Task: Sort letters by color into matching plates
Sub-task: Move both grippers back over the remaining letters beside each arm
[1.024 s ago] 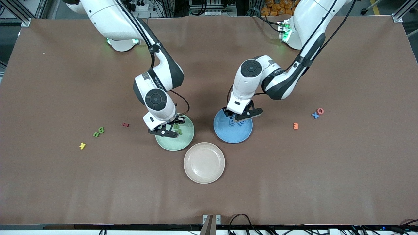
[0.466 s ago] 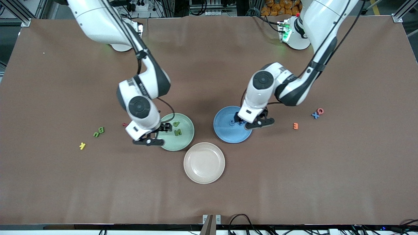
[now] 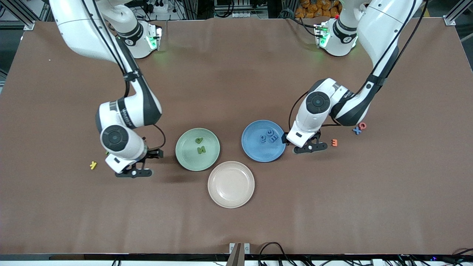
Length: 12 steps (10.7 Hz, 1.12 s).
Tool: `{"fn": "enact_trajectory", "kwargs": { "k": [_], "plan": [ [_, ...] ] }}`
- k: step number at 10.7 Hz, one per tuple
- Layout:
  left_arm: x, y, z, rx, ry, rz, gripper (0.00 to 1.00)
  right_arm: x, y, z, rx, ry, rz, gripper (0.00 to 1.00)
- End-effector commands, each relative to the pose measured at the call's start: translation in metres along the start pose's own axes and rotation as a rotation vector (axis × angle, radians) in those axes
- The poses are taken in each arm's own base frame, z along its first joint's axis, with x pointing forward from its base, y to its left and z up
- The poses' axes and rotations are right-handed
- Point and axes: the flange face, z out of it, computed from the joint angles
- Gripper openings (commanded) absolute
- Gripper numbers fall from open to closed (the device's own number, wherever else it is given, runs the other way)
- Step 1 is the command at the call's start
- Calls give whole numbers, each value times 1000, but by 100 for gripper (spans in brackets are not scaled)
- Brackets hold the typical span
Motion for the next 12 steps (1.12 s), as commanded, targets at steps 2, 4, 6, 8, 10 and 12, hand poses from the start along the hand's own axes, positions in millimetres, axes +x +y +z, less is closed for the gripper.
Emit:
{"fn": "enact_trajectory", "kwargs": {
  "k": [2,4,6,8,10,12],
  "plan": [
    [4,-51,-3,45,5,185,100,7,91,26,12,28,37,100],
    [6,-78,1,33,15,236,100,2,132,51,31,82,99,100],
    [0,-116,11,-4,54,284,100,-11,163,81,53,150,153,100],
    [-1,-149,17,-11,64,359,100,-28,193,100,63,169,205,100],
    [1,-179,25,-2,43,461,100,-42,209,109,64,144,233,100],
    [-3,-194,32,2,22,516,100,-46,211,111,69,135,243,100]
  ]
}}
